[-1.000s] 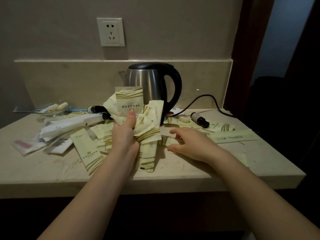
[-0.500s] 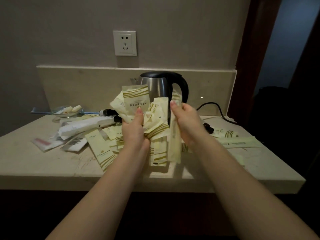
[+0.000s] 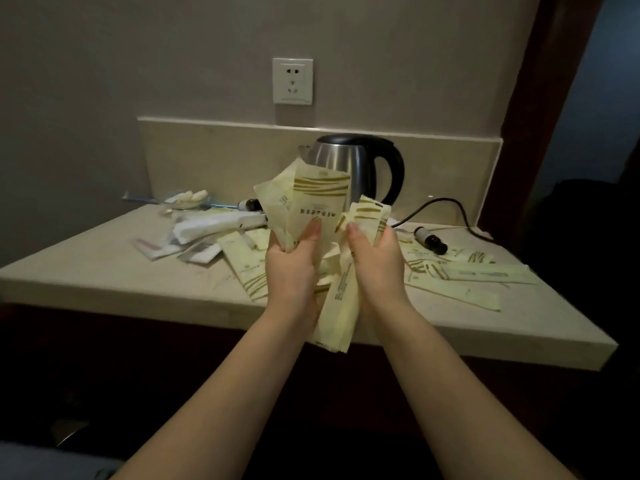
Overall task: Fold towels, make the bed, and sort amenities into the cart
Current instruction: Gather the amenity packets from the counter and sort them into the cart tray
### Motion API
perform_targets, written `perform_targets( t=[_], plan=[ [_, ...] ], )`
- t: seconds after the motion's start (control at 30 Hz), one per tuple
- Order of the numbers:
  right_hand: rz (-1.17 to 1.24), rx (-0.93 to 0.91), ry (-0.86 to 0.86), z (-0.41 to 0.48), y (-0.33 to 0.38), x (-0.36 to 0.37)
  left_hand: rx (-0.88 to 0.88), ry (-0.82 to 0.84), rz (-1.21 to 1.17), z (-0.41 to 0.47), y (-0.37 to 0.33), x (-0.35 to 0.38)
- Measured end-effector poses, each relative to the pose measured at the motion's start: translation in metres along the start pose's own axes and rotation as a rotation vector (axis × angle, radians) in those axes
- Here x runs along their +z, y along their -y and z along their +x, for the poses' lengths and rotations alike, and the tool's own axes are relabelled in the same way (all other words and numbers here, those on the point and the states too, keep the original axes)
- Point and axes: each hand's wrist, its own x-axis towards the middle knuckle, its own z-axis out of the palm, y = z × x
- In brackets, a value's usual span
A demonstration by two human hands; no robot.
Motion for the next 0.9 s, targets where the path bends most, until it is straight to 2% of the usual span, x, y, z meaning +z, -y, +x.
perform_targets(
  t=[0.1,0.2,0.37,0.47,0.57,0.7,0.83,0.9],
  plan=[
    [0.203,0.112,0.056,-0.031,0.009,0.003,0.063,-0.112,-0.010,-0.032,-0.025,-0.028],
    [0.339,0.187,0.238,-0.076,0.017,0.010,0.117,-0.231,0.020,-0.077,-0.049,-0.066],
    [0.487,0.355,0.455,-0.174,0.005,0.019,0.189,-0.585,0.212,-0.184,-0.073,-0.136],
    [0.440,0.461,0.642,-0.250,-0.001,0.025,0.133,-0.724,0.352,-0.262,-0.082,-0.173],
    [0.408,0.522,0.781,-0.317,0.009,0.032,0.082,-0.866,0.319,-0.329,-0.106,-0.206],
    [0.350,0.528,0.932,-0.384,0.030,0.052,0.176,-0.985,0.243,-0.399,-0.147,-0.240],
    [0.297,0.685,1.125,-0.455,0.050,0.076,0.255,-1.073,0.193,-0.448,-0.181,-0.280],
    [0.292,0.691,1.165,-0.490,0.061,0.093,0.315,-1.158,0.206,-0.475,-0.205,-0.310]
  ],
)
